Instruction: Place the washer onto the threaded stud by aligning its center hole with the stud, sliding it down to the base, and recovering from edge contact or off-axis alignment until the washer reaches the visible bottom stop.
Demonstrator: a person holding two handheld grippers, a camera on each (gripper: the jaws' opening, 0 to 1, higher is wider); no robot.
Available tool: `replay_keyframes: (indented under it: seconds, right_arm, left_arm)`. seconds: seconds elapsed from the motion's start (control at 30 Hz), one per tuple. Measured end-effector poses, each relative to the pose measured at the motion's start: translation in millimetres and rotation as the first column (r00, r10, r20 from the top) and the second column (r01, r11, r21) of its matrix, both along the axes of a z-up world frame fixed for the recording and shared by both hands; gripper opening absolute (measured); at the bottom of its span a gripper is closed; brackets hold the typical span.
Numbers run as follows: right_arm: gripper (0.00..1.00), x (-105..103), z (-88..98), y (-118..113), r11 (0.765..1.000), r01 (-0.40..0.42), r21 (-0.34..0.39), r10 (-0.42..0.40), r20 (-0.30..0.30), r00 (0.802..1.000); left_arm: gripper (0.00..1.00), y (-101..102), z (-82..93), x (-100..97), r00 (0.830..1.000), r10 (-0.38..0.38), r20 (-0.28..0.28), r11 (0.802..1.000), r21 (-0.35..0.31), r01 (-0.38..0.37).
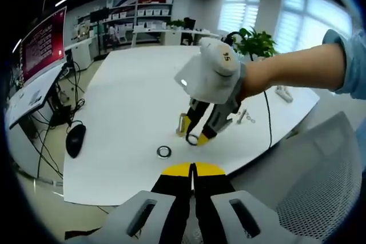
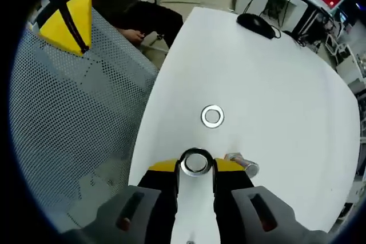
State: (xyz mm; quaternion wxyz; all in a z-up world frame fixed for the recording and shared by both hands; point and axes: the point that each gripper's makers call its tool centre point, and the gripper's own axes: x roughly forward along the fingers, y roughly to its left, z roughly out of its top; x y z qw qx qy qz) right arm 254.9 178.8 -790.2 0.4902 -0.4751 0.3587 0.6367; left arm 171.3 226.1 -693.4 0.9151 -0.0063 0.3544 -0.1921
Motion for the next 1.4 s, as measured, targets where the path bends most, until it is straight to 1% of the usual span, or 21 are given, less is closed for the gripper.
replay_keyframes:
  seconds: [0.1, 0.2, 0.5, 0.67, 0.73, 0.8, 0.87, 0.93, 1.0, 1.07, 1.13, 1.23, 1.4]
  right_arm:
    - [0.23, 1, 2.7, -2, 1.0, -0.007, -0.004, 0.007, 0.013, 1.0]
    - [0.23, 9, 4.9, -6, 1.0, -0.017, -0.021, 0.018, 0.057, 0.998]
    - [0.23, 23, 21.4, -5, 1.0, -0.009, -0.01, 0.01, 0.089, 0.996]
    - [0.23, 38, 23.8, -2, 1.0, -0.008, -0.011, 0.009, 0.135, 0.991]
    - [0.23, 43, 21.6, -2, 1.0, -0.006, -0.017, 0.009, 0.152, 0.988]
    - [0.23, 49, 20.5, -2, 1.0, -0.018, -0.025, 0.023, 0.188, 0.982]
    - [0.23, 52, 18.8, -1, 0.999, -0.028, -0.029, 0.033, 0.203, 0.979]
    - [0.23, 54, 17.0, 1, 0.999, -0.023, -0.027, 0.028, 0.204, 0.978]
    - [0.23, 55, 16.4, 3, 0.999, -0.031, -0.023, 0.035, 0.218, 0.975]
    - [0.23, 55, 13.2, 4, 0.999, -0.037, -0.035, 0.044, 0.213, 0.976]
    - [0.23, 56, 11.7, 4, 0.998, -0.051, -0.042, 0.059, 0.223, 0.973]
    - [0.23, 57, 9.1, 7, 0.998, -0.045, -0.043, 0.053, 0.21, 0.976]
    - [0.23, 58, -0.8, 6, 0.996, -0.052, -0.068, 0.065, 0.194, 0.979]
  left_arm:
    - [0.0, 0, -0.2, -0.1, 1.0, 0.0, -0.002, 1.0, 0.001, 0.0]
    - [0.0, 0, 0.1, 0.2, 1.0, 0.001, 0.001, 1.0, 0.0, -0.001]
    - [0.0, 1, 0.0, 0.4, 1.0, 0.005, -0.001, 1.0, -0.001, -0.005]
    - [0.0, 1, 0.1, 0.5, 1.0, 0.007, 0.0, 1.0, -0.002, -0.007]
    - [0.0, 1, -0.1, 0.3, 1.0, 0.008, -0.001, 1.0, 0.0, -0.008]
    - [0.0, 1, 0.2, 0.3, 1.0, 0.01, 0.001, 1.0, -0.001, -0.01]
    - [0.0, 1, 0.2, 0.4, 1.0, 0.01, 0.001, 1.0, 0.0, -0.01]
    - [0.0, 1, 0.5, 0.5, 1.0, 0.01, 0.002, 1.0, -0.003, -0.009]
    - [0.0, 0, 1.6, 0.8, 1.0, 0.009, 0.008, 1.0, -0.008, -0.009]
    - [0.0, 1, 1.5, 0.7, 1.0, 0.014, 0.006, 1.0, -0.011, -0.014]
    - [0.0, 1, 1.4, 0.7, 1.0, 0.012, 0.006, 1.0, -0.009, -0.012]
    - [0.0, 1, 1.7, 1.0, 1.0, 0.012, 0.007, 1.0, -0.011, -0.012]
    - [0.0, 1, 1.8, 1.1, 1.0, 0.014, 0.008, 1.0, -0.012, -0.014]
